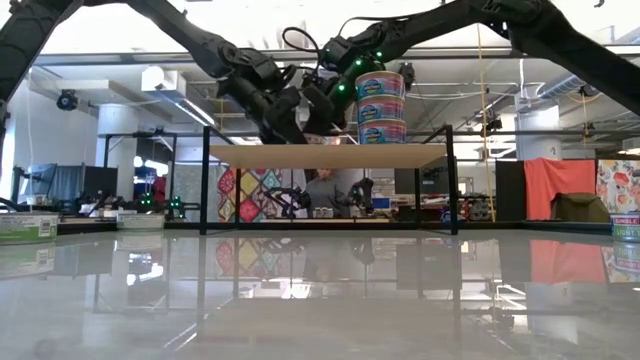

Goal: Stack canned seafood by type on shelf
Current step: Put the green tuna on the shelf

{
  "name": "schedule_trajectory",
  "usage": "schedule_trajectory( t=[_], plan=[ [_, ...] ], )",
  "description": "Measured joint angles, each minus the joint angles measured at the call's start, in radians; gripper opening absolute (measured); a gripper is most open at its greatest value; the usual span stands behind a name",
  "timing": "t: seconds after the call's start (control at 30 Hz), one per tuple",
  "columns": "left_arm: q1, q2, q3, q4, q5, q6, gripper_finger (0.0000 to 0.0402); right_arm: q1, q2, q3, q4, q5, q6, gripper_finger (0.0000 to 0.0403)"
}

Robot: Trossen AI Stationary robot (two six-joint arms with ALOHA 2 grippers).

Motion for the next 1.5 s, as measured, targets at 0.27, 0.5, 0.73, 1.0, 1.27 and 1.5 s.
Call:
schedule_trajectory(
  t=[0.27, 0.5, 0.73, 1.0, 1.27, 1.5],
  plan=[
    [0.001, 0.0, -0.018, 0.058, 0.017, -0.015, 0.0391, 0.0, 0.001, 0.033, -0.015, 0.007, 0.0, 0.0018],
    [0.001, 0.0, -0.018, 0.06, 0.017, -0.007, 0.0371, 0.001, 0.004, 0.05, -0.015, -0.001, 0.0, 0.0018],
    [0.001, -0.014, -0.018, -0.044, 0.016, 0.011, 0.0391, 0.001, 0.004, 0.05, -0.04, 0.0, 0.0, 0.0018],
    [0.001, -0.053, -0.018, -0.068, 0.013, 0.012, 0.0393, 0.001, -0.001, 0.063, -0.057, 0.0, 0.0, 0.0018],
    [0.002, -0.063, -0.004, -0.097, -0.037, 0.012, 0.0397, 0.001, -0.008, 0.124, -0.138, 0.004, 0.003, 0.0018],
    [0.002, -0.076, -0.004, -0.098, -0.037, 0.014, 0.0397, 0.001, -0.005, 0.123, -0.195, 0.037, 0.003, 0.0018]
  ],
)
